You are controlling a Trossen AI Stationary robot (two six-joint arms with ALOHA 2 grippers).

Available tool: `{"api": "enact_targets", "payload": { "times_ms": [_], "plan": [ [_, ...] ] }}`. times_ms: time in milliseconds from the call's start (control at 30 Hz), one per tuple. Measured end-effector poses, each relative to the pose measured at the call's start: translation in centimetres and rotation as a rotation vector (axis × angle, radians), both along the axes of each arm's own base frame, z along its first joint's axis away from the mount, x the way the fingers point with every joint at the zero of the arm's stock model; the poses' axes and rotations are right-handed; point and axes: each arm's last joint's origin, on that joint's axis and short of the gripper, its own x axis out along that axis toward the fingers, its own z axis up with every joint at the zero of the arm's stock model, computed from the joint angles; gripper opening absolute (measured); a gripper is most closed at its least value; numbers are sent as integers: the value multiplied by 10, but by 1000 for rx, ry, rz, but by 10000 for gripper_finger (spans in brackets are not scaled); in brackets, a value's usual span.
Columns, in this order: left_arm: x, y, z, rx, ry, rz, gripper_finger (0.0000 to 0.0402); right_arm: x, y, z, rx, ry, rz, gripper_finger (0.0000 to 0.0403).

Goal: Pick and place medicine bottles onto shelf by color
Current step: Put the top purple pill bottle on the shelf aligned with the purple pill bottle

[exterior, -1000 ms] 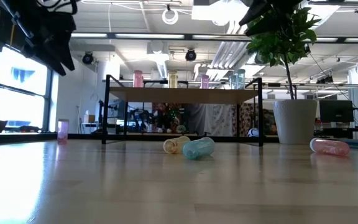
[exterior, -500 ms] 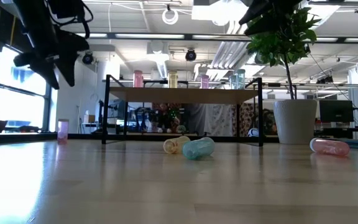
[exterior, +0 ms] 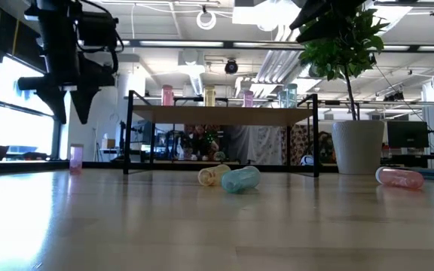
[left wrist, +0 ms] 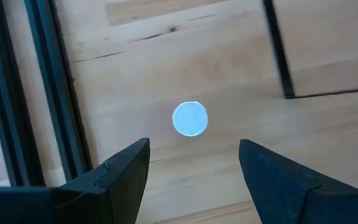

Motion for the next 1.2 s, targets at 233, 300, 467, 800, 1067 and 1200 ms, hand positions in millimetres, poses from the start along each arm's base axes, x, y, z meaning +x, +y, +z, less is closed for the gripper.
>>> {"api": "enact_targets", "payload": {
  "times_ms": [233,300,467,800,1067,1200],
  "plan": [
    [3,11,-12,-66,35,37,239,0,0,0,0,0,0,172],
    [4,14,-14,-78,34,40,239,0,0,0,0,0,0,172],
    [8,22,-19,-80,25,51,239,0,0,0,0,0,0,172],
    [14,28,-32,-120,71,56,239,0,0,0,0,0,0,172],
    [20,35,-43,-132,104,57,239,0,0,0,0,0,0,172],
    [21,36,-47,-145,125,50,239,0,0,0,0,0,0,172]
  ]
}}
